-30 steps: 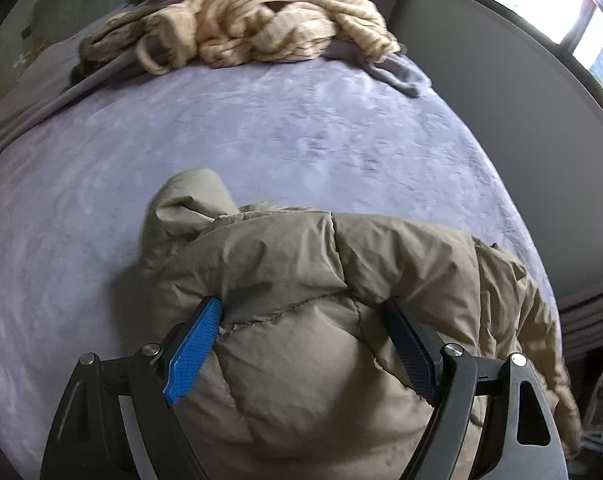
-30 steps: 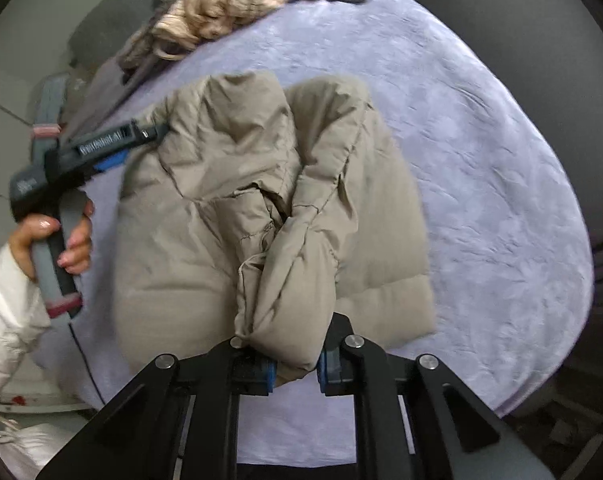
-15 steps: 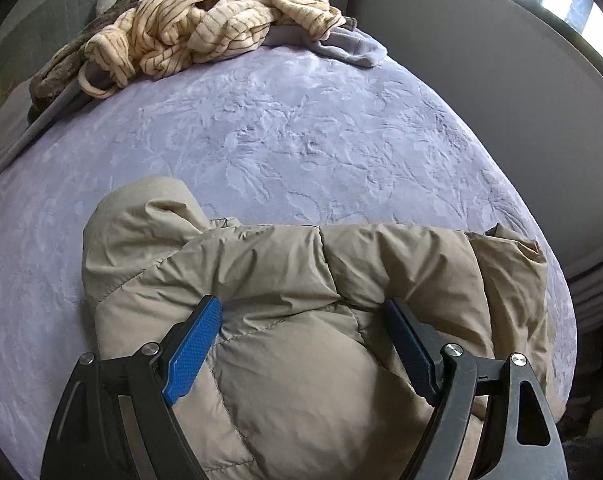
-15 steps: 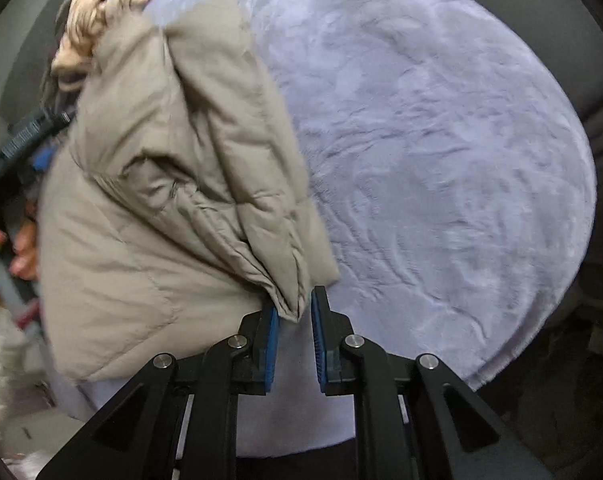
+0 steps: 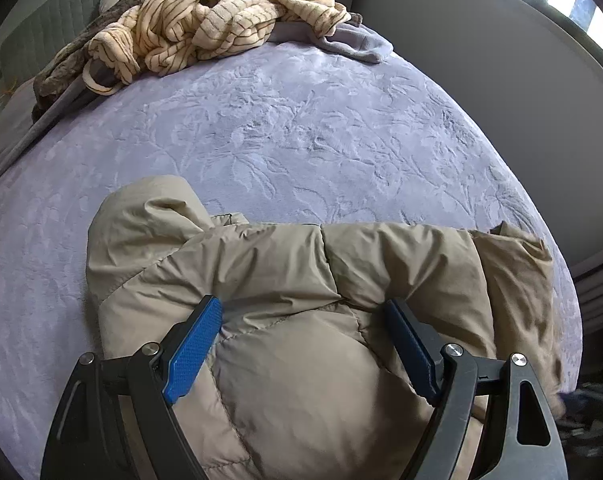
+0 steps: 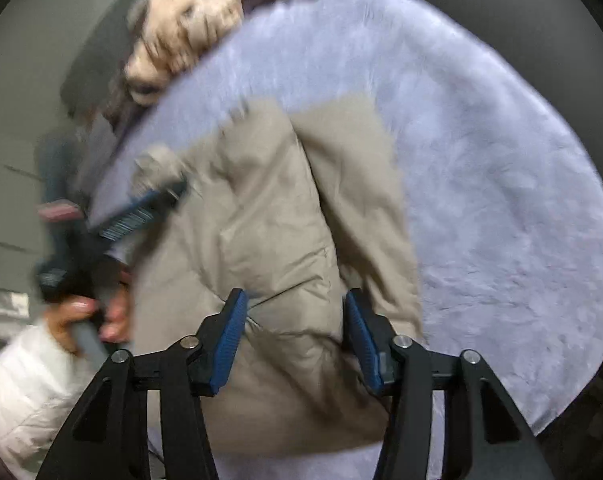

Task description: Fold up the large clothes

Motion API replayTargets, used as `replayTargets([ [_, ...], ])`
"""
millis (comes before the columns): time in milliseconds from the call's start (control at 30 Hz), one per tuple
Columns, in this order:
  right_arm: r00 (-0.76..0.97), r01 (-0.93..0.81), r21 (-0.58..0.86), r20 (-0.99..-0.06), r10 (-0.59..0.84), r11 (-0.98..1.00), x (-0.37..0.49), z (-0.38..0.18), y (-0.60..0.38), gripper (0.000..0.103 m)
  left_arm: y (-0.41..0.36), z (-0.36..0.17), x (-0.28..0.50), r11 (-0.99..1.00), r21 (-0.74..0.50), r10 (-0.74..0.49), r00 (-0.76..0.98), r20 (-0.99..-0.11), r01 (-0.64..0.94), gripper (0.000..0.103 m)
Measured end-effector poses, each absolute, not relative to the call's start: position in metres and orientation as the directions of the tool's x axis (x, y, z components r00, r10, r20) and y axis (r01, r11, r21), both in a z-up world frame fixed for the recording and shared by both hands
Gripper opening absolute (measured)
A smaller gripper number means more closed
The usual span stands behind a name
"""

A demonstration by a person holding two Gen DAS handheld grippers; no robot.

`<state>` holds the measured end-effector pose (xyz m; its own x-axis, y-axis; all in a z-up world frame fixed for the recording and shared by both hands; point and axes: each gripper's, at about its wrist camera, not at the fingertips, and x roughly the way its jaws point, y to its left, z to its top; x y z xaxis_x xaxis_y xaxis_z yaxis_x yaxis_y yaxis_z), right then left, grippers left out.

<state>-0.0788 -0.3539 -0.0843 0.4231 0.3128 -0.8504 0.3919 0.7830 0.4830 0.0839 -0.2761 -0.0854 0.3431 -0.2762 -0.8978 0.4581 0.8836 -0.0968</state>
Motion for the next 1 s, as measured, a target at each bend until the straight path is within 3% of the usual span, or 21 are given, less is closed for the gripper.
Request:
replayTargets([
  [333,0.427,0.345,0.622,-0.771,0.473,0.703,-0.08,-0.096,-0.367,0.051,-0.229,-0.043,0.052,0.909,-0.179,-0.303,0.301,-0.904,0.376,0.084],
  [367,0.44,0.325,0.648,-0.748,0.497,0.689,-0.078,-0.094,-0.372,0.051,-0.222,-0.042,0.046,0.912,-0.186,-0.302,0.292,-0.908,0.365,0.086],
  [400,0.453,0.306,0.672,-0.726,0.518,0.674,-0.074,-0.092,-0.377,0.056,-0.214,-0.042,0.039,0.919,-0.19,-0.293,0.274,-0.916,0.347,0.099],
  [433,0.461,0.292,0.691,-0.708,0.535,0.662,-0.069,-0.091,-0.382,0.063,-0.209,-0.042,0.034,0.924,-0.189,-0.286,0.271,-0.919,0.333,0.103],
  [567,0.438,0.239,0.766,-0.634,0.637,0.597,-0.042,-0.099,-0.389,0.066,-0.186,-0.048,0.013,0.948,-0.189,-0.259,0.275,-0.926,0.258,0.103],
  [600,0.42,0.236,0.778,-0.622,0.661,0.583,-0.036,-0.102,-0.389,0.054,-0.181,-0.052,0.007,0.952,-0.205,-0.263,0.264,-0.928,0.226,0.103],
  [633,0.394,0.237,0.783,-0.618,0.68,0.575,-0.03,-0.107,-0.387,0.017,-0.178,-0.055,0.004,0.954,-0.216,-0.266,0.255,-0.93,0.207,0.103],
  [667,0.372,0.245,0.772,-0.633,0.679,0.586,-0.027,-0.109,-0.385,0.012,-0.175,-0.06,-0.002,0.955,-0.228,-0.27,0.241,-0.932,0.189,0.103],
  [1000,0.324,0.302,0.68,-0.732,0.599,0.668,-0.059,-0.138,-0.376,0.009,-0.187,-0.089,-0.041,0.946,-0.245,-0.286,0.192,-0.939,0.212,0.103],
])
